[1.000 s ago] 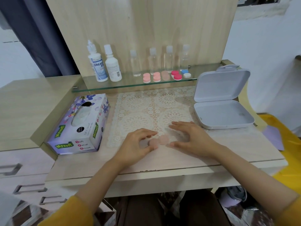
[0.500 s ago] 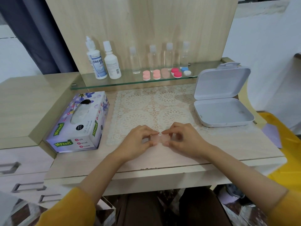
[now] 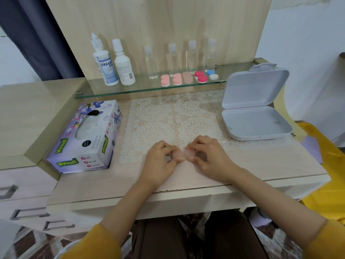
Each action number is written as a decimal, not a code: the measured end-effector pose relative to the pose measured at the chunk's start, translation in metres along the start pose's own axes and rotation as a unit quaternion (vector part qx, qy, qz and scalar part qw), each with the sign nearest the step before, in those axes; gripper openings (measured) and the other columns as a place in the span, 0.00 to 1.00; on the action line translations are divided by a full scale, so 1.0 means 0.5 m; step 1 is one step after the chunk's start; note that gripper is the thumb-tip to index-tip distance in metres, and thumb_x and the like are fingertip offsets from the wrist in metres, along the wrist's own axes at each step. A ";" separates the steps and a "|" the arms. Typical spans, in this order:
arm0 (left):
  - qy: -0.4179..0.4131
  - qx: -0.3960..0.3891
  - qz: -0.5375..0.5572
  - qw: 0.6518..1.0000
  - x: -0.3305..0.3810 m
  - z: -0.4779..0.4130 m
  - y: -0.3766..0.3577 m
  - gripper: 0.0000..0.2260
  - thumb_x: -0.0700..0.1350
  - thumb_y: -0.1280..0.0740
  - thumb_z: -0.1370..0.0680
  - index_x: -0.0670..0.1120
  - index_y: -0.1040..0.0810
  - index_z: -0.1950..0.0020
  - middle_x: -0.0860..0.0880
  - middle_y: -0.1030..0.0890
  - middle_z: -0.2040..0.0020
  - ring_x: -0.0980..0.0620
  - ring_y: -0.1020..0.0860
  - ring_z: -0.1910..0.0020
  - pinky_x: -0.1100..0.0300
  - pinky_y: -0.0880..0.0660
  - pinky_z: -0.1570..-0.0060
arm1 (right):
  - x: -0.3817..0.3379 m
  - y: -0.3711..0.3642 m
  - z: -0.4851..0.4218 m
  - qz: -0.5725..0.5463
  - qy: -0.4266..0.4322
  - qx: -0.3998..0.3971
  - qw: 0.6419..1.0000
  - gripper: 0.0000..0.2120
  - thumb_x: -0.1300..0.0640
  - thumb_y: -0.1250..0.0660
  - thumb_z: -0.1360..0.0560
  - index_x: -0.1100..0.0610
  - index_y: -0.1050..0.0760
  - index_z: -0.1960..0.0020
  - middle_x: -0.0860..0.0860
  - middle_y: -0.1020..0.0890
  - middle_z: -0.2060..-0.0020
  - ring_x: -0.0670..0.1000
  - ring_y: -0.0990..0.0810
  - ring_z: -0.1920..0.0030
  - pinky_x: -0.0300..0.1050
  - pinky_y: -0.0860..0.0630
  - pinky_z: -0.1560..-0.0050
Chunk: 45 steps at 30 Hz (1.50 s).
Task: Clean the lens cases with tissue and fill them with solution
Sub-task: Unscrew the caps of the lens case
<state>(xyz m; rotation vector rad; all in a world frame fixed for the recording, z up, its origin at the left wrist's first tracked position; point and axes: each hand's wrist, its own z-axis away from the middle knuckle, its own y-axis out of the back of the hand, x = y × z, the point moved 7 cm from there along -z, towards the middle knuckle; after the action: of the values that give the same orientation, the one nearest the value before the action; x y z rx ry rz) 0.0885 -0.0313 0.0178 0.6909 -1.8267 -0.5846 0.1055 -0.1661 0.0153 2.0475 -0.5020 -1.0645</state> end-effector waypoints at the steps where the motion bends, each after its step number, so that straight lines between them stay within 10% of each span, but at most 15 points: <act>1: 0.016 0.009 0.006 1.000 -0.003 -0.001 0.003 0.10 0.46 0.24 0.34 0.47 0.18 0.55 0.55 0.26 0.60 0.59 0.27 0.59 0.71 0.32 0.54 | 0.000 0.000 0.001 0.002 0.000 -0.001 1.000 0.12 0.54 0.34 0.33 0.56 0.19 0.51 0.51 0.23 0.59 0.48 0.29 0.58 0.45 0.36 0.52; 8: -0.012 -0.079 0.044 0.996 -0.010 0.000 -0.004 0.16 0.39 0.30 0.27 0.45 0.22 0.40 0.55 0.24 0.49 0.63 0.26 0.50 0.76 0.36 0.45 | 0.005 0.002 0.003 0.000 -0.015 0.007 1.000 0.12 0.53 0.35 0.32 0.55 0.19 0.51 0.50 0.23 0.59 0.51 0.28 0.59 0.48 0.32 0.53; 14: 0.038 -0.014 0.069 0.997 -0.018 -0.005 0.006 0.11 0.42 0.24 0.35 0.48 0.22 0.56 0.57 0.22 0.60 0.61 0.25 0.57 0.74 0.31 0.56 | 0.005 0.004 0.004 -0.001 -0.017 0.008 1.000 0.13 0.53 0.35 0.31 0.54 0.19 0.50 0.49 0.23 0.58 0.51 0.28 0.58 0.46 0.34 0.52; 32: 0.014 -0.115 0.080 0.990 -0.003 -0.012 -0.001 0.17 0.41 0.30 0.28 0.54 0.24 0.41 0.61 0.23 0.48 0.63 0.25 0.51 0.76 0.35 0.49 | 0.001 0.005 0.003 -0.008 -0.028 -0.003 1.000 0.13 0.51 0.35 0.31 0.54 0.19 0.50 0.49 0.23 0.58 0.51 0.28 0.58 0.43 0.37 0.53; 45: -0.005 -0.049 0.011 0.999 0.002 -0.028 0.007 0.11 0.47 0.26 0.31 0.46 0.20 0.51 0.54 0.27 0.55 0.60 0.28 0.58 0.75 0.33 0.56 | 0.004 0.003 0.003 -0.001 -0.042 -0.011 0.999 0.13 0.49 0.35 0.31 0.52 0.19 0.49 0.47 0.23 0.58 0.49 0.29 0.57 0.39 0.38 0.53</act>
<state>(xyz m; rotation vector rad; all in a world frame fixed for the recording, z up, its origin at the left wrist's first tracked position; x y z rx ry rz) 0.1007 -0.0303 0.0255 0.6035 -1.7990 -0.6598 0.1053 -0.1690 0.0147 1.9906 -0.5282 -1.1568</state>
